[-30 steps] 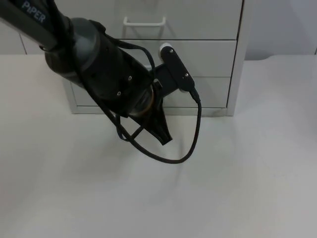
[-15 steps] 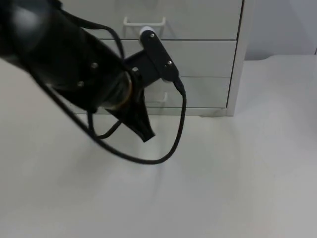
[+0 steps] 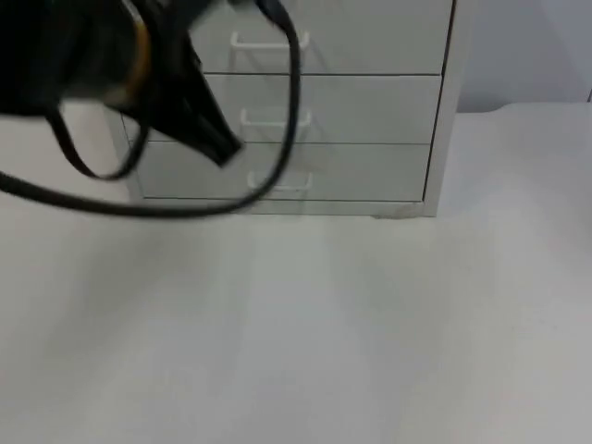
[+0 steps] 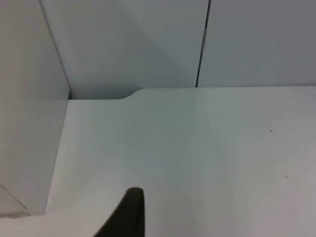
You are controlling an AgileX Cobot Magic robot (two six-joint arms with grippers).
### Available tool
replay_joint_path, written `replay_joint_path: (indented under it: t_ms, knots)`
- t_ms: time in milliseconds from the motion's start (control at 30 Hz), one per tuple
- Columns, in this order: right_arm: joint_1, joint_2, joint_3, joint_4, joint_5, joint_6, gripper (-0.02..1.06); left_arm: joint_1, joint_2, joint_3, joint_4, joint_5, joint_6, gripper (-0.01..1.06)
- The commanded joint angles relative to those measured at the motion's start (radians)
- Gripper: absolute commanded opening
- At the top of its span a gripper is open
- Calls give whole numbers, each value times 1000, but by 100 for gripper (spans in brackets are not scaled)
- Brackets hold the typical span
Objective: Open the drawer with the left hand, place the block into the drawer with the right hand, then close the drawer with the left hand.
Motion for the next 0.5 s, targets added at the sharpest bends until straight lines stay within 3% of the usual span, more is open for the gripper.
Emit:
replay_joint_path:
  t_ms: [0, 100, 133, 300, 333, 467]
  knots:
    - [-5, -7, 4, 0, -10, -3, 105, 8, -49, 7, -86, 8, 68, 0]
    - [-5, -7, 4, 0, -10, -3, 105, 58, -121, 7, -348, -22, 393, 0]
    - [-5, -7, 4, 0, -10, -3, 105, 58, -121, 7, -348, -22, 393, 0]
    - [-5, -7, 4, 1, -10, -3, 105, 148, -225, 1, -862, -108, 921, 0]
    - [-5, -7, 4, 1, -10, -3, 105, 167, -248, -7, -951, -126, 982, 0]
    - [-5, -7, 4, 1, -10, -3, 105, 235, -303, -51, -1119, -190, 991, 0]
